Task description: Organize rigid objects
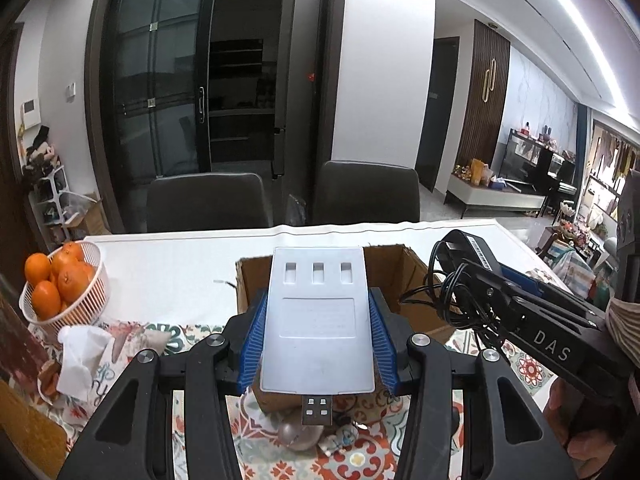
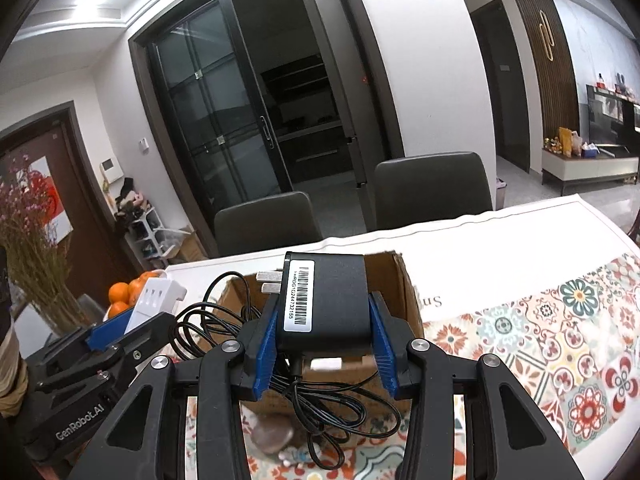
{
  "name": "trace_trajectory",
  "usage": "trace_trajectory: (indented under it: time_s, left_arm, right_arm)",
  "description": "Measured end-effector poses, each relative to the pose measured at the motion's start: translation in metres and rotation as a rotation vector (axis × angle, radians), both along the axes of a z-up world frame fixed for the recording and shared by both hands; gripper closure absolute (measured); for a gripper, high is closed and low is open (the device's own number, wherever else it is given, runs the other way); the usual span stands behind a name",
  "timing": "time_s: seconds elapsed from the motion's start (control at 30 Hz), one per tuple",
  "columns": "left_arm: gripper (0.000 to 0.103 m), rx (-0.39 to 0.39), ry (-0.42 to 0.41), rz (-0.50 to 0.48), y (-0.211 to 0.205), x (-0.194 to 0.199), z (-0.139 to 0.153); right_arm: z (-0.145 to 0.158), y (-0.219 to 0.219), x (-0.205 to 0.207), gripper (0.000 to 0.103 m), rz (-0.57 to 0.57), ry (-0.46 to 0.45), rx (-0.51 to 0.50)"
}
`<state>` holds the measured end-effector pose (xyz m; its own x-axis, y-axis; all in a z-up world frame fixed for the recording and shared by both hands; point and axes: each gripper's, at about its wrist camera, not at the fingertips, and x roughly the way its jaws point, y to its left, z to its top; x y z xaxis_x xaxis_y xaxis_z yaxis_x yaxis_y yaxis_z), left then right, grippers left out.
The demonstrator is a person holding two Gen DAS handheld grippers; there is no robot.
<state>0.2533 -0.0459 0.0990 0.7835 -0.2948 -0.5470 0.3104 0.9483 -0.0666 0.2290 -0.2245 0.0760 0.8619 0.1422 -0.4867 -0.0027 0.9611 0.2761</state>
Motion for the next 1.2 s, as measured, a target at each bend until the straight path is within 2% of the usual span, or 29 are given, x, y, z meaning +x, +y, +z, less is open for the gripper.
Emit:
trace_trajectory:
  time_s: [0.17, 0.4, 0.57, 0.8, 1.2]
  left_arm:
    - [0.056, 0.003, 0.021, 0.016, -0.004, 0.018, 0.003]
    - [0.056, 0.011, 0.070, 0.035, -0.008, 0.049, 0.001]
    - [0.056, 0.011, 0.123, 0.050, -0.011, 0.071, -0.007]
    - [0.056, 0.027, 0.152, 0.054, -0.014, 0.092, -0.024]
    - [0.056, 0.041, 0.253, 0.036, -0.023, 0.113, -0.055]
  right_arm:
    - [0.003, -0.001, 0.016, 0.060, 0.009, 0.007, -0.009]
    - [0.001, -0.002, 0.049, 0.060, 0.033, 0.063, -0.006]
    - [-0.008, -0.006, 0.072, 0.060, 0.054, 0.120, 0.001]
    - [-0.024, -0.008, 0.099, 0.060, 0.050, 0.183, -0.019]
    - [-0.047, -0.008, 0.121, 0.060, 0.070, 0.262, -0.029]
